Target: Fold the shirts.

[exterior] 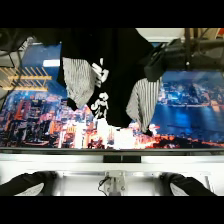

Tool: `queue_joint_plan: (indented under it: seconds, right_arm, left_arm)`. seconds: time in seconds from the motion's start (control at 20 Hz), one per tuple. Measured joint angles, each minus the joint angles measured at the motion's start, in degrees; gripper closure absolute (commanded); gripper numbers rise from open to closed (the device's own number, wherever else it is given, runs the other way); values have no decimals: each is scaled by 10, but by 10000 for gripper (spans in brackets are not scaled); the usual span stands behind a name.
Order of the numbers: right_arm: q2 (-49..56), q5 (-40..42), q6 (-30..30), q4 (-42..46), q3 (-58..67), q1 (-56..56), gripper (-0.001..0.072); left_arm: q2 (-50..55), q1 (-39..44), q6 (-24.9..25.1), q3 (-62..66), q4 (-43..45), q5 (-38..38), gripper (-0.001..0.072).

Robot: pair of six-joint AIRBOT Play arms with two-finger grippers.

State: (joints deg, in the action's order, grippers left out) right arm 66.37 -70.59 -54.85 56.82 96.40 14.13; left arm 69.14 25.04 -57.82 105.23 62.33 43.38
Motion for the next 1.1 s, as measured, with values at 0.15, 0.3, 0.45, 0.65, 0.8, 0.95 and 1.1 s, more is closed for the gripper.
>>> queue_joint_plan:
  seconds: [0.15, 0.3, 0.45, 0.65, 0.8, 0.95, 1.1]
  right_arm:
    - [0, -1, 0, -2, 0, 0, 652]
    - [0, -2, 0, -3, 0, 0, 652]
    - [0, -3, 0, -5, 0, 0, 652]
    - [0, -10, 7, -16, 0, 0, 651]
    - [0, -15, 13, -24, 0, -1, 641]
    - [-5, 0, 23, -40, 0, 0, 369]
    - [-14, 40, 25, -39, 0, 0, 365]
  left_arm:
    - [40, 54, 28, 0, 10, -97, -13]
    - [79, 89, 30, 0, 17, -179, -13]
    - [104, 110, 28, 0, 19, -251, -12]
    - [127, 116, 25, 0, 20, -297, 528]
    - [135, 116, 23, 0, 18, -325, 650]
    - [136, 111, 28, 0, 20, -346, 651]
    - [129, 99, 31, 0, 23, -361, 651]
